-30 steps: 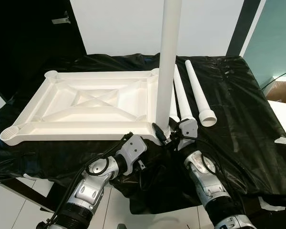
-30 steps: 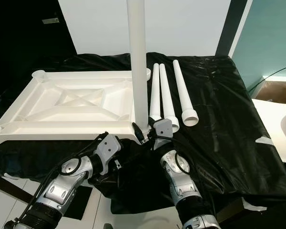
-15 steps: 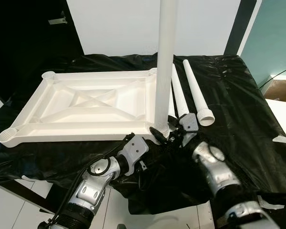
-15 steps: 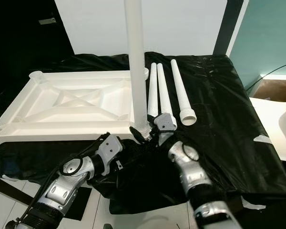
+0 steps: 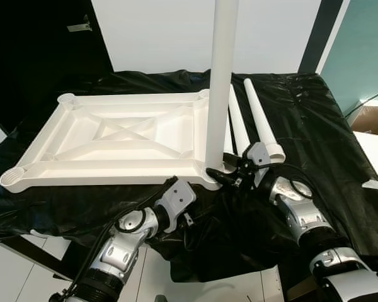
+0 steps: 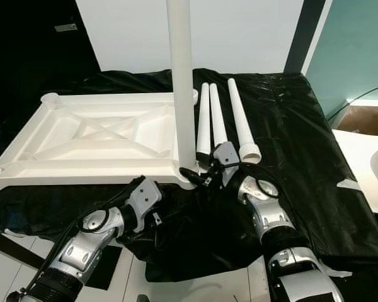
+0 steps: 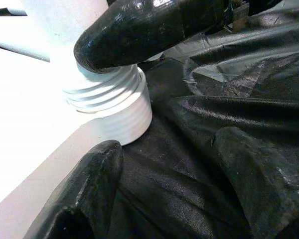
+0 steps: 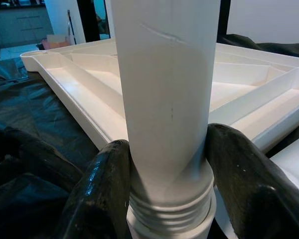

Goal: Building children table

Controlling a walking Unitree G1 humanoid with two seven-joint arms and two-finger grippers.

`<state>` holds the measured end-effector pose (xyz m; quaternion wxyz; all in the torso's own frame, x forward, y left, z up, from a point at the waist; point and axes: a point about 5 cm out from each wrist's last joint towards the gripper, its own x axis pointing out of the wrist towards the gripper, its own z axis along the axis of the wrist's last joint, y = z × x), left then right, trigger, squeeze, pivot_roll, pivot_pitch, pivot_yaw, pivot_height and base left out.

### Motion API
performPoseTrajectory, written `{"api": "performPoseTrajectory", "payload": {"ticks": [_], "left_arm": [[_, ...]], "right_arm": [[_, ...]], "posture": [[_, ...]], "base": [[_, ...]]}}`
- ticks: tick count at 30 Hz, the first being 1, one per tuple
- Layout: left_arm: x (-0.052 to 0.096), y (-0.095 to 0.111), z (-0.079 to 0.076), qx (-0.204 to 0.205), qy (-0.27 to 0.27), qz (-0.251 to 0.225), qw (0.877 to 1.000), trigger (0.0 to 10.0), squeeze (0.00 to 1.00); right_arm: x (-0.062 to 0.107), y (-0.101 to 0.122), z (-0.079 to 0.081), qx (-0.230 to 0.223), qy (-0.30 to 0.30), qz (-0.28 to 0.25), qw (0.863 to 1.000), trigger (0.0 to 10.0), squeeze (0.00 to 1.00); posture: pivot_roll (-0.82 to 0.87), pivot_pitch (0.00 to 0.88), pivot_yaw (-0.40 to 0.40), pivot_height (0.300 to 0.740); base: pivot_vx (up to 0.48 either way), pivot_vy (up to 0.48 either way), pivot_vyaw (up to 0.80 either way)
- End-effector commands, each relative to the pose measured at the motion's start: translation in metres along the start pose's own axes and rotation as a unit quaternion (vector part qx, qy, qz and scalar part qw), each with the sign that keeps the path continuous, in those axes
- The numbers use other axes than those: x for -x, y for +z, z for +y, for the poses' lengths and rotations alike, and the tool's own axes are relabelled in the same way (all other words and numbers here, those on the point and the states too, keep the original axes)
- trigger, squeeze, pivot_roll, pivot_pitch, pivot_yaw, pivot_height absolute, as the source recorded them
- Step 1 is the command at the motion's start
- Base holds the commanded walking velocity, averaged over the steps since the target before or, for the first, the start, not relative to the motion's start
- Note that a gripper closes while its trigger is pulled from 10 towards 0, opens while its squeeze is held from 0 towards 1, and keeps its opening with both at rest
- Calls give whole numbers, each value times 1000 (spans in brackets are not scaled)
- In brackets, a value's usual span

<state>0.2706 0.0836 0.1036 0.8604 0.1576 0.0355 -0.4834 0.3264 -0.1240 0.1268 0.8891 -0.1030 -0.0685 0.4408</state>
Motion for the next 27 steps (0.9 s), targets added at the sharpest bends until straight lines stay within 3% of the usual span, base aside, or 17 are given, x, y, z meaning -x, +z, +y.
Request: {"api": "performPoseTrajectory", "payload": {"ticks": [1,2,6,7,8,10,15,20,21,22,23,24,27], "left_arm": [[3,-3,0,-3,8,9,1000,10000,0],[3,-4,0,-4,8,9,1000,10000,0],[4,-4,0,-4,8,9,1000,10000,0],[4,-3,1,-4,8,9,1000,10000,0],[4,-3,1,-4,8,9,1000,10000,0],[3,-3,0,-5,3,9,1000,10000,0],[3,-2,2,-9,2,11,1000,10000,0],[4,-2,2,-10,1,12,1000,10000,0],[4,-3,2,-10,1,12,1000,10000,0],[4,-3,1,-9,1,12,1000,10000,0],[4,-3,1,-9,1,12,1000,10000,0],[4,-3,1,-9,0,12,1000,10000,0],[4,-3,1,-9,0,12,1000,10000,0]], "right_arm": [[-2,1,0,5,6,-2,1000,0,0],[-3,1,1,0,-26,-8,1000,0,0],[-4,0,1,-2,-49,-13,999,0,0],[-2,0,5,-6,-118,-38,992,0,0],[-2,0,5,-6,-118,-38,992,0,0],[1,0,22,-6,-195,-69,978,0,0],[5,-3,32,-10,-261,-67,963,0,0],[6,-5,31,-13,-273,-59,960,0,0],[5,-7,31,-14,-271,-54,961,3725,0],[3,-8,32,-17,-256,-50,965,10000,0],[3,-8,32,-17,-256,-50,965,10000,0],[0,-8,33,-24,-241,-50,969,10000,1000],[-2,-9,34,-30,-223,-48,973,10000,1000]], "posture": [[115,0,31,740],[114,0,30,740],[114,0,30,740],[113,0,35,740],[113,0,35,740],[108,0,42,740],[108,0,49,740],[107,0,49,740],[105,0,50,740],[104,0,51,740],[104,0,51,740],[104,0,51,740],[104,0,51,740]], "base": [[0,0,0],[0,0,0],[0,0,0],[0,0,0],[0,0,0],[0,0,0],[0,0,0],[0,0,0],[0,0,0],[0,0,0],[0,0,0],[0,0,0],[0,0,0]]}}
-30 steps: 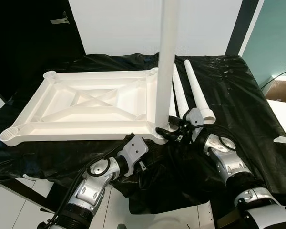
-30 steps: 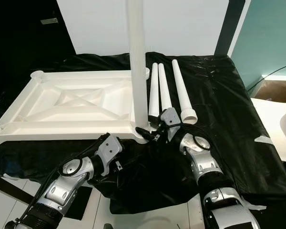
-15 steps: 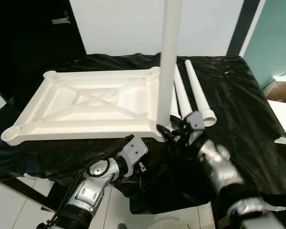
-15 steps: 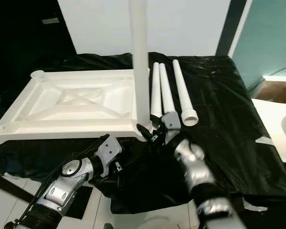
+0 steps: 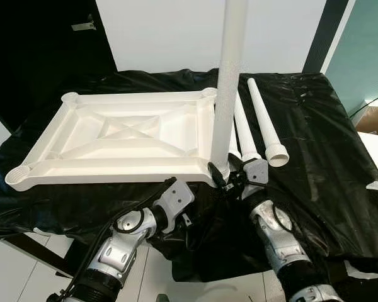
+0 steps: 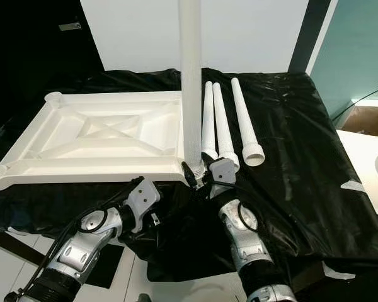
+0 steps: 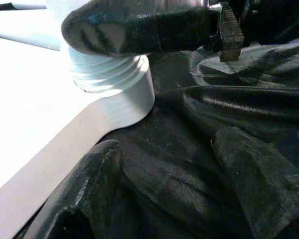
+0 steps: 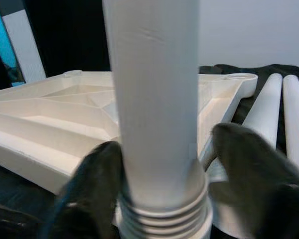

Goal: Building children table

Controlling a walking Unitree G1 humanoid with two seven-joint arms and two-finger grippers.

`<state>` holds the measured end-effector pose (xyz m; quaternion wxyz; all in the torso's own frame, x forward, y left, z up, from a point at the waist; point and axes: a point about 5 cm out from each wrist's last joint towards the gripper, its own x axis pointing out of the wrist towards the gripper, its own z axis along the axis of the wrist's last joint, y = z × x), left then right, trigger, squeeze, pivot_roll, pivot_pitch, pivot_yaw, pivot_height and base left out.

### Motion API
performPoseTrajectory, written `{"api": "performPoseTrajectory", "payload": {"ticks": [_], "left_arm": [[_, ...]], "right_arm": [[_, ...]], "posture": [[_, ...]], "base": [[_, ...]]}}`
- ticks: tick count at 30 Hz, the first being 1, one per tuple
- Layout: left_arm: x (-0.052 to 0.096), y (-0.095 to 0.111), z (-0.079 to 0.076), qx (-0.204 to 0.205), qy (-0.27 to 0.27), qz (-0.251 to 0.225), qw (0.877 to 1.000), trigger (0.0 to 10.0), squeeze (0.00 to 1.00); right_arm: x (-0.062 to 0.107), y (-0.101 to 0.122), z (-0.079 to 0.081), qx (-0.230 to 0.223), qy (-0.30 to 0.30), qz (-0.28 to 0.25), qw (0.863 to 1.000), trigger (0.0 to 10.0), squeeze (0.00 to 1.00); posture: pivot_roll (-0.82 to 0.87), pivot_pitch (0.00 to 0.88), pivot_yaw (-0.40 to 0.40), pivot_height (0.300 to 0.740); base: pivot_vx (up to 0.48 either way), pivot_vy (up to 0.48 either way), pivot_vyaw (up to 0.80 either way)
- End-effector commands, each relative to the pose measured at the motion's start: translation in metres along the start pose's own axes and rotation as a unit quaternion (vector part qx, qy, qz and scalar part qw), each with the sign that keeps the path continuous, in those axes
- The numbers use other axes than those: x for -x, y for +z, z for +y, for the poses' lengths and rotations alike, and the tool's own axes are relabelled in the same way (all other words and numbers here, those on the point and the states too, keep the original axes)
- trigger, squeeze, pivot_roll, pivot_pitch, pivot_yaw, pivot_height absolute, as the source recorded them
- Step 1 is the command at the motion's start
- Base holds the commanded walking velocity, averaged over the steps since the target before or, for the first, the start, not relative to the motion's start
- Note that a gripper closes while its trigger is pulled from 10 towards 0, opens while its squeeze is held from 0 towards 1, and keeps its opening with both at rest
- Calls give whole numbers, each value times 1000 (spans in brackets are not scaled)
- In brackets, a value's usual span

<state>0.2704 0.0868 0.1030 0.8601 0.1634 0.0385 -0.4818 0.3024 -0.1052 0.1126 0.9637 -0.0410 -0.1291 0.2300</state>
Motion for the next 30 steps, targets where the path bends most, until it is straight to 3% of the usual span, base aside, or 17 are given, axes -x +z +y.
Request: {"api": "performPoseTrajectory", "payload": {"ticks": [1,2,3,9,10,12,14,15,25,30], "left_arm": [[1,-2,-1,-5,-2,6,1000,10000,0],[0,-2,0,-6,-2,6,1000,10000,0],[0,-2,0,-6,-2,6,1000,10000,0],[-2,-2,0,-7,-2,5,1000,10000,0],[-3,-2,0,-7,-2,4,1000,10000,0],[-3,-2,0,-7,-2,4,1000,10000,0],[-3,-1,0,-8,-2,4,1000,10000,0],[-3,-1,0,-8,-1,3,1000,10000,0],[-1,-2,-1,-6,4,3,1000,10000,0],[0,-3,-4,-4,3,4,1000,10000,0]], "right_arm": [[-4,-3,3,-8,33,13,999,10000,604],[-7,-2,5,-2,65,17,998,10000,0],[-11,0,6,9,97,18,995,10000,0],[-20,7,0,33,144,16,989,10000,0],[-28,8,-5,46,179,31,982,10000,0],[-28,8,-5,46,179,31,982,10000,0],[-31,5,-6,49,221,55,972,10000,0],[-32,4,-9,48,235,65,969,0,0],[-33,5,-17,34,255,80,963,0,0],[-33,5,-13,12,223,61,973,0,0]], "posture": [[102,0,49,740],[101,0,46,740],[100,0,44,740],[99,0,40,740],[101,0,37,740],[101,0,37,740],[101,0,37,740],[104,0,35,740],[114,0,27,740],[108,0,30,740]], "base": [[0,0,0],[0,0,0],[0,0,0],[0,0,0],[0,0,0],[0,0,0],[0,0,0],[0,0,0],[0,0,0],[0,0,0]]}}
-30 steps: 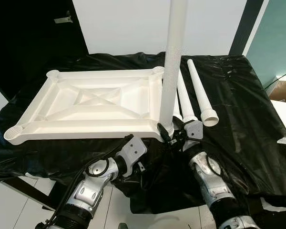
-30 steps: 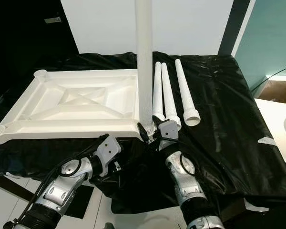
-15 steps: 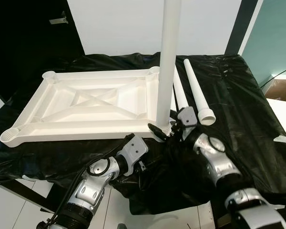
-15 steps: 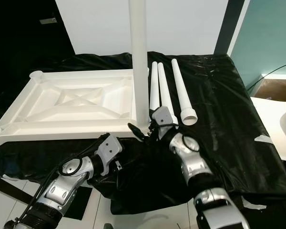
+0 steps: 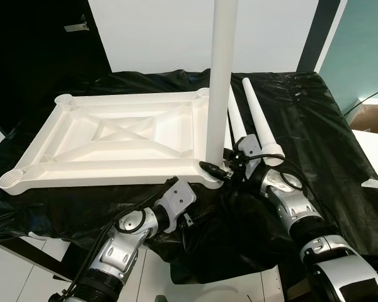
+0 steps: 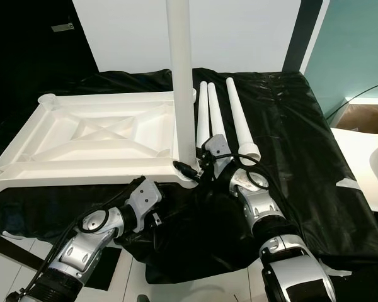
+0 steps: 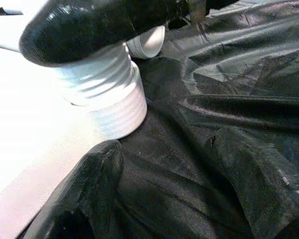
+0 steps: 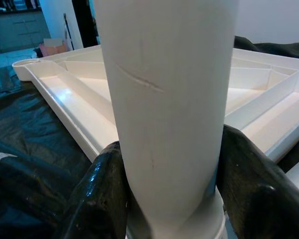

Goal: Building children table

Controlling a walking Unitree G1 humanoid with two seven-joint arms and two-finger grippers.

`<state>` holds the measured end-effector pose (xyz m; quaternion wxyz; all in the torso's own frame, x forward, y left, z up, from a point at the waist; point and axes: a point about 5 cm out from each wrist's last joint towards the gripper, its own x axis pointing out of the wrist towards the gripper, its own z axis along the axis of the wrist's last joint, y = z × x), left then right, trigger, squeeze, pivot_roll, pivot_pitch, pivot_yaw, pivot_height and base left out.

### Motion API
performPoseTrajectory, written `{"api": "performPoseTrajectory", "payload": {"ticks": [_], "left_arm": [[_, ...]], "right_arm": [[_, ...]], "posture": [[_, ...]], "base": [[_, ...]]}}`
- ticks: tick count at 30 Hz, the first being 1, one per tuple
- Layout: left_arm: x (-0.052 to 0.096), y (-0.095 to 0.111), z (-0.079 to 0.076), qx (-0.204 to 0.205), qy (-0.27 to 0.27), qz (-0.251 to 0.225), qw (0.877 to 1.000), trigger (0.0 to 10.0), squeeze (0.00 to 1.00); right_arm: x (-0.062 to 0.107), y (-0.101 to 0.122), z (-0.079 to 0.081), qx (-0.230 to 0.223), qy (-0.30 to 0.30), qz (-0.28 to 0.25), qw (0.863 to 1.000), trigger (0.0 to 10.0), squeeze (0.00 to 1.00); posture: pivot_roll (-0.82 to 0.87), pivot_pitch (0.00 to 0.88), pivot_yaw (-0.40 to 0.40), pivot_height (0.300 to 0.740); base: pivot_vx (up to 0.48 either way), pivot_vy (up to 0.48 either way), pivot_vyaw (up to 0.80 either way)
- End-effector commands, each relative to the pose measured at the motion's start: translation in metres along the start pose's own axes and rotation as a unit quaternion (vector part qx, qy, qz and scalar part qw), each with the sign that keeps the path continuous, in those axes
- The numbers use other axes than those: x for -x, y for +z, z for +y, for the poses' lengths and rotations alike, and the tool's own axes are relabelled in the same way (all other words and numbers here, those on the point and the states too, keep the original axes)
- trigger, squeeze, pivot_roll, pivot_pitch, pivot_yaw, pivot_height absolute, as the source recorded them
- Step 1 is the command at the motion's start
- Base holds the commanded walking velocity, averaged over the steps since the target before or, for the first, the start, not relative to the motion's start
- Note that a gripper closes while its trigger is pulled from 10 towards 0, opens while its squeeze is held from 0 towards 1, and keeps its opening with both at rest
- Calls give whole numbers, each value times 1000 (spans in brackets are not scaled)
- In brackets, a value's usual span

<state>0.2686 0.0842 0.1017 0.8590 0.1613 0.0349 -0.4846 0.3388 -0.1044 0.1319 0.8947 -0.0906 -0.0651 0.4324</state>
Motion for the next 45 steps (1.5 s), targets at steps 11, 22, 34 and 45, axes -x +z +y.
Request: {"api": "performPoseTrajectory", "payload": {"ticks": [11,22,34,45], "left_arm": [[-1,-1,-1,-3,4,5,1000,10000,0],[-3,-1,-2,-4,2,5,1000,10000,0],[-3,-2,-2,-2,6,4,1000,10000,0],[-2,-1,1,-5,10,5,1000,10000,0]], "right_arm": [[6,-3,26,13,-230,-77,970,0,0],[-2,-9,41,-12,-162,-52,985,10000,1000],[-3,-10,21,20,-46,10,999,10000,0],[-4,-3,25,-1,23,-1,1000,0,0]], "posture": [[104,0,34,740],[101,0,26,740],[108,0,21,740],[114,0,20,740]], "base": [[0,0,0],[0,0,0],[0,0,0],[0,0,0]]}}
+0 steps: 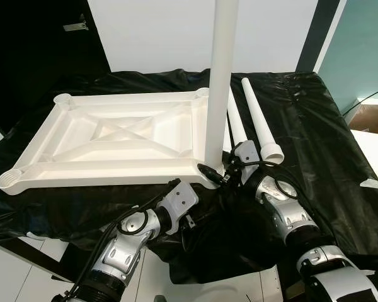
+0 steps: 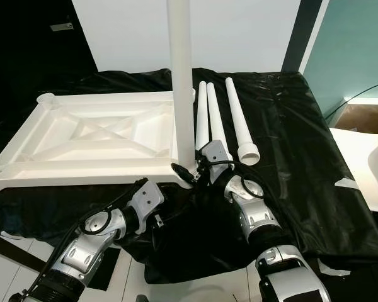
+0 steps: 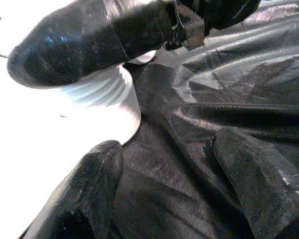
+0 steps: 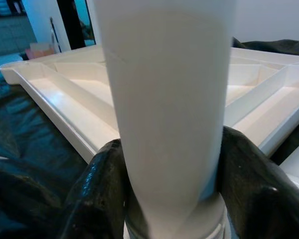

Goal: Building children table

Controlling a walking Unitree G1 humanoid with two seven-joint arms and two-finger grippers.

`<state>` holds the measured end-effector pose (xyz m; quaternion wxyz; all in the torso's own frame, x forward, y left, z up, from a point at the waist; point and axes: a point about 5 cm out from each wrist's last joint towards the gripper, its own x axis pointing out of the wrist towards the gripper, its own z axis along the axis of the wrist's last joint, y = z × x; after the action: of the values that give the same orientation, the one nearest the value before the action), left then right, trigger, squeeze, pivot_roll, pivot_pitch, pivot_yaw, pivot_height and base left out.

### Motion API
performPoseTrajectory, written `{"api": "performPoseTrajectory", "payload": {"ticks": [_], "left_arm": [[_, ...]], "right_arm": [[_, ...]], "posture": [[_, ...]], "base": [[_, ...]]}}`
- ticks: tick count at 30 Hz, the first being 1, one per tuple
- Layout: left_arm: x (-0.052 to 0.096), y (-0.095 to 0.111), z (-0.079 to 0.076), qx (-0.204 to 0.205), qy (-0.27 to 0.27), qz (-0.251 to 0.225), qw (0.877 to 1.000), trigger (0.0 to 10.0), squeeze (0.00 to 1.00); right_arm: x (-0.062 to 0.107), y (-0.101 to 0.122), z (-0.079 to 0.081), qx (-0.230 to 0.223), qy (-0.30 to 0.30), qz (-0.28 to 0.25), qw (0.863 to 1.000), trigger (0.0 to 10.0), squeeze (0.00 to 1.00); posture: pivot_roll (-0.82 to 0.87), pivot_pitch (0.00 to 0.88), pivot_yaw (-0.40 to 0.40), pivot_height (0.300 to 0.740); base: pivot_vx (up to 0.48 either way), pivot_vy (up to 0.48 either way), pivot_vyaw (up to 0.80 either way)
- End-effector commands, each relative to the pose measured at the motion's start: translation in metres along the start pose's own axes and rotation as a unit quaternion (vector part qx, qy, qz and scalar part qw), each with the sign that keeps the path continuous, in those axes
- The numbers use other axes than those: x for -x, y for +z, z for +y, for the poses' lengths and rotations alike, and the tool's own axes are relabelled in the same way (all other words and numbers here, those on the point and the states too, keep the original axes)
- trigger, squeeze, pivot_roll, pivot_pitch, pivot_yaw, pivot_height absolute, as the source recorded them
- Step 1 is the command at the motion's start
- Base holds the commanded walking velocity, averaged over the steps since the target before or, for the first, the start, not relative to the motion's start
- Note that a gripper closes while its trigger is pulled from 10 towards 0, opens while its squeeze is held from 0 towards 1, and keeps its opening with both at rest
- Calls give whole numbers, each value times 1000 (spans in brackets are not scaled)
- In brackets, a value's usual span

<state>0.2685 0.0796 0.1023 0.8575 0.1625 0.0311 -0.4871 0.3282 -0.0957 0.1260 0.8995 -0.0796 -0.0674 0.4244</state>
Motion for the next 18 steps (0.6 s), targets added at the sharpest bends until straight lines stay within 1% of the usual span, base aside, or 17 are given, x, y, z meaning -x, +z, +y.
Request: {"api": "performPoseTrajectory", "payload": {"ticks": [1,4,5,6,7,8,9,11,12,13,15,17,18], "left_arm": [[1,-3,3,-2,12,8,1000,10000,0],[2,-3,3,-2,12,8,1000,10000,0],[2,-4,2,-2,12,9,1000,10000,0],[3,-4,2,-2,13,10,1000,10000,0],[3,-4,3,-2,13,10,1000,10000,0],[3,-4,3,-2,13,10,1000,10000,0],[3,-4,3,-2,13,10,1000,10000,0],[3,-4,3,-2,13,10,1000,10000,0],[4,-4,3,-2,12,11,1000,10000,0],[4,-4,3,-3,11,12,1000,10000,0],[4,-5,3,-4,9,13,1000,10000,0],[4,-5,4,-4,9,13,1000,10000,0],[4,-4,3,-5,7,13,1000,10000,0]], "right_arm": [[-4,-2,15,0,28,1,1000,0,0],[-4,-3,17,-5,11,-6,1000,0,0],[-2,-2,16,-7,-59,-31,998,0,0],[2,-3,15,-10,-120,-48,992,0,0],[6,-4,17,-12,-164,-59,985,0,0],[6,-4,17,-12,-164,-59,985,0,0],[9,-6,20,-12,-185,-63,981,0,0],[9,-6,20,-12,-185,-63,981,0,0],[11,-8,25,-12,-193,-61,979,0,0],[12,-9,26,-8,-204,-61,977,0,0],[12,-9,23,-2,-218,-60,974,0,0],[12,-8,21,0,-220,-59,974,0,0],[10,-9,22,-1,-208,-56,977,0,0]], "posture": [[114,0,20,740],[114,0,19,740],[118,0,18,740],[122,0,21,740],[120,0,26,740],[120,0,26,740],[120,0,26,740],[120,0,26,740],[119,0,27,740],[116,0,29,740],[113,0,32,740],[113,0,32,740],[109,0,34,740]], "base": [[0,0,0],[0,0,0],[0,0,0],[0,0,0],[0,0,0],[0,0,0],[0,0,0],[0,0,0],[0,0,0],[0,0,0],[0,0,0],[0,0,0],[0,0,0]]}}
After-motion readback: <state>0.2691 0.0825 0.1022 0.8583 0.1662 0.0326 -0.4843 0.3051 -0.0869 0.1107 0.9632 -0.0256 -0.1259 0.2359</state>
